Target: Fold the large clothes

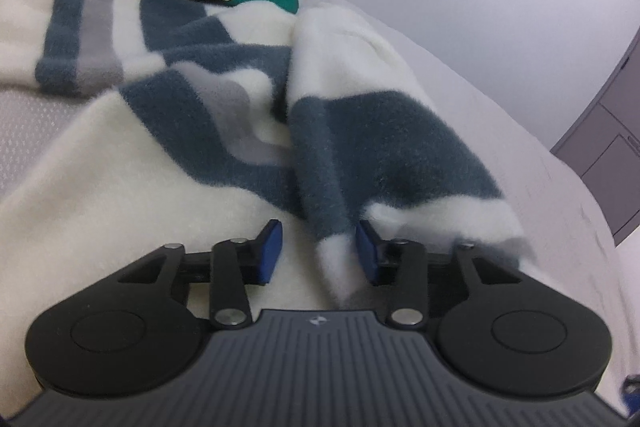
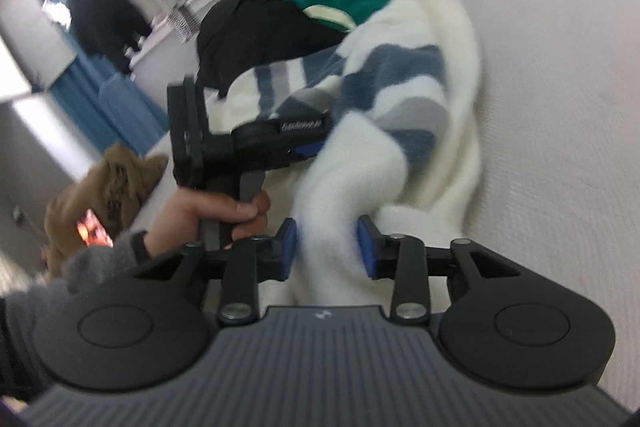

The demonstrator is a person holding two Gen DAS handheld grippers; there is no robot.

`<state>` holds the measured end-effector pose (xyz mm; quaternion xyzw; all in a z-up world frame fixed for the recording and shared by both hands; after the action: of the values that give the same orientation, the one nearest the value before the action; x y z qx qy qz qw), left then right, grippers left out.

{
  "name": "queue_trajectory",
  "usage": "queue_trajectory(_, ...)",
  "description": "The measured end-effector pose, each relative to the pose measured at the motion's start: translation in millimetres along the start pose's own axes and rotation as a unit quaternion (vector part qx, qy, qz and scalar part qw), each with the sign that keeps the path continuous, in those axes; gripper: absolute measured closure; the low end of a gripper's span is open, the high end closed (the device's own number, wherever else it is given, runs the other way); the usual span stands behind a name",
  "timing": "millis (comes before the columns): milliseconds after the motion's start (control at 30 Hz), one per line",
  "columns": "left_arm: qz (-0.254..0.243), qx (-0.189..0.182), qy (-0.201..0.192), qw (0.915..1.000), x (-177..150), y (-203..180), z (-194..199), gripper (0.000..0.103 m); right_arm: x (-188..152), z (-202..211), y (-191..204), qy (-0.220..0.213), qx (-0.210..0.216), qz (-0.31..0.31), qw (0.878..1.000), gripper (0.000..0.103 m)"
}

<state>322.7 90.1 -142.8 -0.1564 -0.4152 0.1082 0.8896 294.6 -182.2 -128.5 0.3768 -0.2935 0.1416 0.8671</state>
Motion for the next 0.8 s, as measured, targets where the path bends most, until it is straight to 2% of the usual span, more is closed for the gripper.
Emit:
queue_trajectory(33,0.0,0.0,0.0,1.0,-0.3,0.4,-1.1,0.059,-0.9,5.3,-3.6,-0.006,-0.006,-0.014,1.0,0.057)
queue_trajectory(100,0.002,-0.001,0.0,1.0,-0.3,2.0,-2.4,0.059,-2.6,15.7,-9.6,-0.013,-0.025,-0.033,0.999,0.038)
queue_trajectory(167,0.008,-0.003,0.0,1.0,-0.1,3.5,-2.4,0.059,0.3,21.3,-16.1,-0.01,-0.044,-0.053,0.998,0.034)
queue_trajectory(267,0.014,-0.007,-0.001,0.9999,0.3,5.1,-2.1,0.06,-1.2,23.5,-33.1,0.013,-0.042,-0.117,0.992,0.034)
queue_trajectory(400,0.032,-0.012,0.0,0.9994,0.5,8.3,-0.1,0.059,-9.0,27.0,-45.0,0.019,-0.044,-0.152,0.987,0.034)
queue_trajectory(533,0.048,-0.017,0.001,0.9987,0.8,11.7,1.6,0.059,-25.0,18.3,-62.8,0.031,-0.02,-0.234,0.972,0.035)
queue_trajectory(633,0.047,-0.016,-0.001,0.9987,1.4,10.6,2.5,0.059,-29.5,13.0,-64.2,0.029,-0.003,-0.25,0.968,0.035)
queue_trajectory(667,0.045,-0.015,-0.001,0.9989,1.6,9.9,3.0,0.059,-30.4,11.6,-63.5,0.03,0.0,-0.251,0.967,0.037)
queue_trajectory(733,0.044,-0.015,-0.003,0.9989,2.1,10.1,5.5,0.059,-31.6,11.3,-62.8,0.029,-0.002,-0.253,0.967,0.055)
queue_trajectory(767,0.046,-0.016,-0.004,0.9988,2.5,10.8,6.8,0.059,-31.4,13.4,-62.3,0.026,-0.013,-0.251,0.968,0.071)
queue_trajectory(800,0.05,-0.016,-0.006,0.9986,2.8,11.8,8.6,0.059,-29.9,16.7,-63.3,0.021,-0.02,-0.252,0.967,0.093)
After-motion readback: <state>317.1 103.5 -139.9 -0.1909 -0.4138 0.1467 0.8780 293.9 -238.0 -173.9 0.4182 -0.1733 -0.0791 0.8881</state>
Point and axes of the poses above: each gripper's, at about its wrist camera, not at the fingertips, and z roughly against the way its jaws point, y to its left, x to its top, the point moved 1 cm from there along -z, roughly the way its jaws point, and after that the axes turned 4 degrees about -z, right-handed, at the moved point
